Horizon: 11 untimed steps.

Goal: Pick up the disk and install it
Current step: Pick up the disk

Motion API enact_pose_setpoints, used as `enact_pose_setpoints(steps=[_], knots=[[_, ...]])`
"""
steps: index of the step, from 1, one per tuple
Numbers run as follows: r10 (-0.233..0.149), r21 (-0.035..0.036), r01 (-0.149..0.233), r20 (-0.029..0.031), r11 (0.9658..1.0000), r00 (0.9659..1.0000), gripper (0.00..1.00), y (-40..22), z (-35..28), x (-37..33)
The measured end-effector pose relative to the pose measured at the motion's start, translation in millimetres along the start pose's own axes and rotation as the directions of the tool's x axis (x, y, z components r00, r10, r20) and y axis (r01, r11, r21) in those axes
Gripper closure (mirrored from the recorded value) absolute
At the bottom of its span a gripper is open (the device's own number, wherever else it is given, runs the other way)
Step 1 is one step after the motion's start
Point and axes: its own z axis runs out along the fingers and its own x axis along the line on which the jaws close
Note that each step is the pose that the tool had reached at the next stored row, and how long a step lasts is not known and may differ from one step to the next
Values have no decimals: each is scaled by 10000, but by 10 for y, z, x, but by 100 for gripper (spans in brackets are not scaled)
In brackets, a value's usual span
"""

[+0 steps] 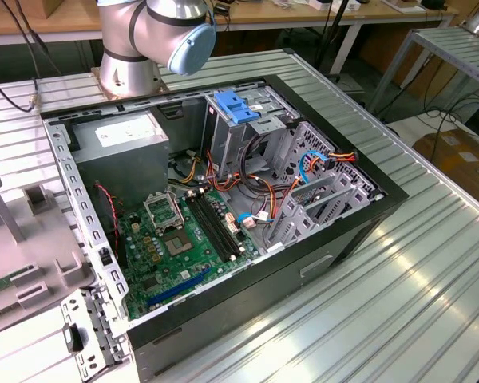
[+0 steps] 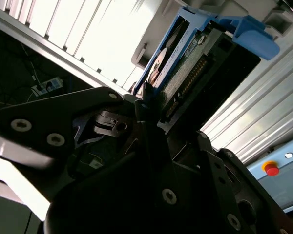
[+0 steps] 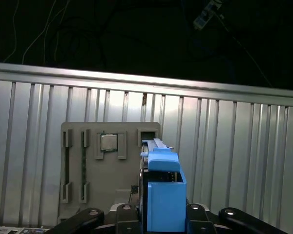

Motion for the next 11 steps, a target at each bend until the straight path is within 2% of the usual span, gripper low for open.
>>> enact_pose_setpoints(steps=[11], knots=[[0,0,0,0,10000,10000,64,3,-70,-3]])
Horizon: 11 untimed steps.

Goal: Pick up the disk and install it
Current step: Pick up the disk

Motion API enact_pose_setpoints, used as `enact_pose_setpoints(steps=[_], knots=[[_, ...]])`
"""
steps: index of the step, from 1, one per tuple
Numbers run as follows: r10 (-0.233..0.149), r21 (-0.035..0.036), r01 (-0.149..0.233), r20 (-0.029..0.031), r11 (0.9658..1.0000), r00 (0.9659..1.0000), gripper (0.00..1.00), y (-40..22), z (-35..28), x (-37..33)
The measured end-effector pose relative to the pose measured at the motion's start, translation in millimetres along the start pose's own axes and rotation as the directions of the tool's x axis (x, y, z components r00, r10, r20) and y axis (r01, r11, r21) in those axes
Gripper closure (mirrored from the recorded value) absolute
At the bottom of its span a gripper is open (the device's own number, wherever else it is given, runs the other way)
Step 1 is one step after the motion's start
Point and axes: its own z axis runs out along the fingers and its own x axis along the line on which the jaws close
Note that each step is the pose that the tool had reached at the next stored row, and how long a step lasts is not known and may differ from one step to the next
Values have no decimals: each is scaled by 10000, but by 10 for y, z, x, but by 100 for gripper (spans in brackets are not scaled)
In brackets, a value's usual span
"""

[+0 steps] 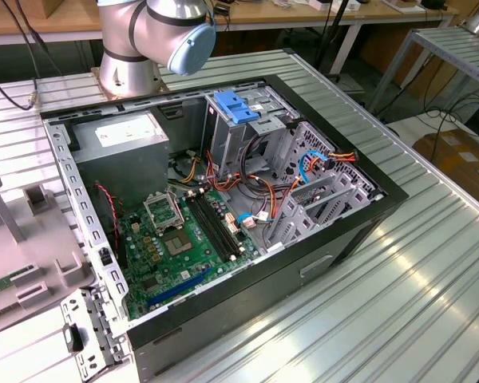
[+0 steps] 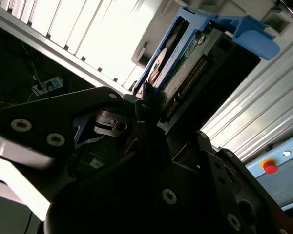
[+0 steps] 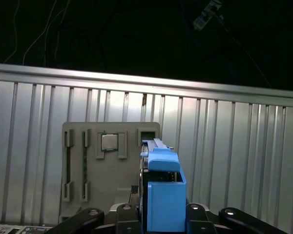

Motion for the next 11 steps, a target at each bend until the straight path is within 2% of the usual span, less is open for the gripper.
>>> enact_pose_setpoints(steps=[11], knots=[[0,0,0,0,10000,10000,64,2,-70,-3]])
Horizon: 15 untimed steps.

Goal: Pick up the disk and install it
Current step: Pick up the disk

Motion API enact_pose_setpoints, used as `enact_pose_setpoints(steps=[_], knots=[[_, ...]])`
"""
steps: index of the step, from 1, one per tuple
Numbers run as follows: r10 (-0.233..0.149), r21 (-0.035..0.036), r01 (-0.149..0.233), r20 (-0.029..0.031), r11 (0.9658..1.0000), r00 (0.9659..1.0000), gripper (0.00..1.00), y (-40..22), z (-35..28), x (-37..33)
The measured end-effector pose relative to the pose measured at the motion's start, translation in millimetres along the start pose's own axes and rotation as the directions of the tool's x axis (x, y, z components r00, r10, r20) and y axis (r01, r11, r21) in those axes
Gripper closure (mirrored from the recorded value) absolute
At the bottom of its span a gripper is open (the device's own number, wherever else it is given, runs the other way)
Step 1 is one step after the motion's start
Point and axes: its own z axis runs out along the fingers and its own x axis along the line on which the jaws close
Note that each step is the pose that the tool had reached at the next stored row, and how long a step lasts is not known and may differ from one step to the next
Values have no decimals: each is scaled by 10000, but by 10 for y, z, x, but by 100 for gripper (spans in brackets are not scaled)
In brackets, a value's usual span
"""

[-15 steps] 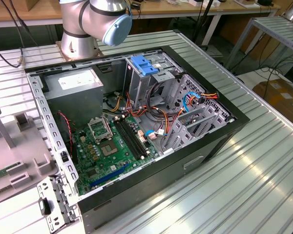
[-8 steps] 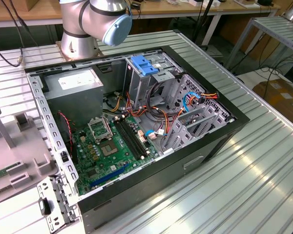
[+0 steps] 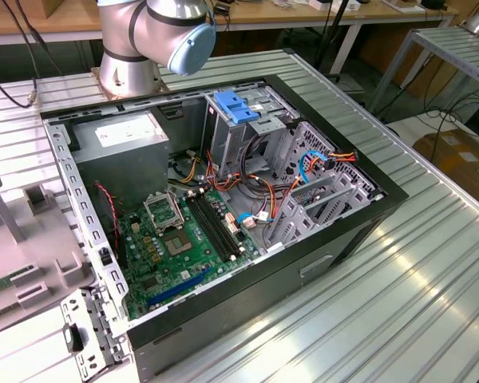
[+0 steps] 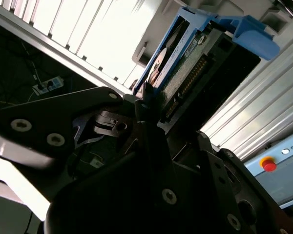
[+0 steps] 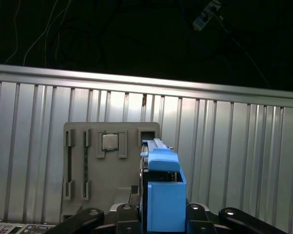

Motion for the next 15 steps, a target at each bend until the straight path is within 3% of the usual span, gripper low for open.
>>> enact_pose_setpoints(steps=[15], knots=[[0,0,0,0,10000,10000,64,5,-135,-5]])
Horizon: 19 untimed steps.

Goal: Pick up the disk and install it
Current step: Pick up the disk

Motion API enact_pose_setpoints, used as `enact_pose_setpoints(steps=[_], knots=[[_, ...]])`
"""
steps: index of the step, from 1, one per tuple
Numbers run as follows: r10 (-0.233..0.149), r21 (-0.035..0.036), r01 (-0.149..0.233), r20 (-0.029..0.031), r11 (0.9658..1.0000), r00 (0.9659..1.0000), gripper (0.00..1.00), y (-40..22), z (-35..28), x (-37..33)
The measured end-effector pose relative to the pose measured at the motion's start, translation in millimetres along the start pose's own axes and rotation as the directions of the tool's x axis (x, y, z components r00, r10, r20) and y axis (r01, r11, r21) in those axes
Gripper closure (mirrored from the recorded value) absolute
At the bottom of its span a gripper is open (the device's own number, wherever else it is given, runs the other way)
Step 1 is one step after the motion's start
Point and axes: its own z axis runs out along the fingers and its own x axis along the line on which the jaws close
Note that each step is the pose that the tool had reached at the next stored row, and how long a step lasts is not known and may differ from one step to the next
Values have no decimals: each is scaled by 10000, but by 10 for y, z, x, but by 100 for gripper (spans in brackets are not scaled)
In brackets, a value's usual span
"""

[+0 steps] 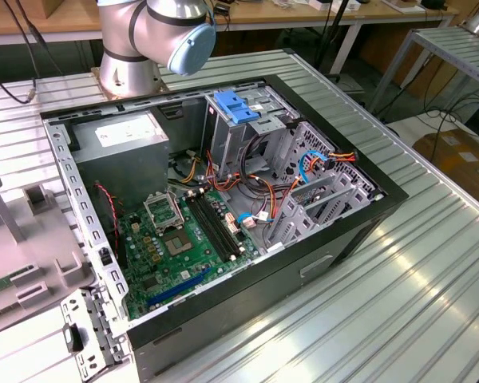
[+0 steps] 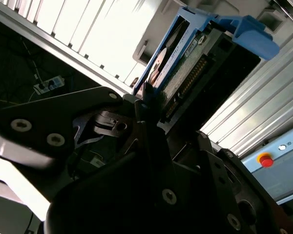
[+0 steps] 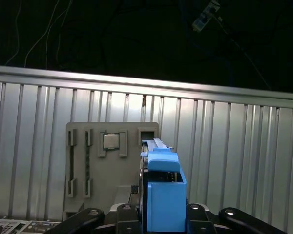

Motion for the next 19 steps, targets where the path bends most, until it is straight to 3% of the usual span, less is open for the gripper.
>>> enact_pose_setpoints(steps=[10,19], knots=[[0,0,0,0,10000,10000,64,4,-112,-4],[-1,-1,1,0,10000,10000,64,1,-125,0]])
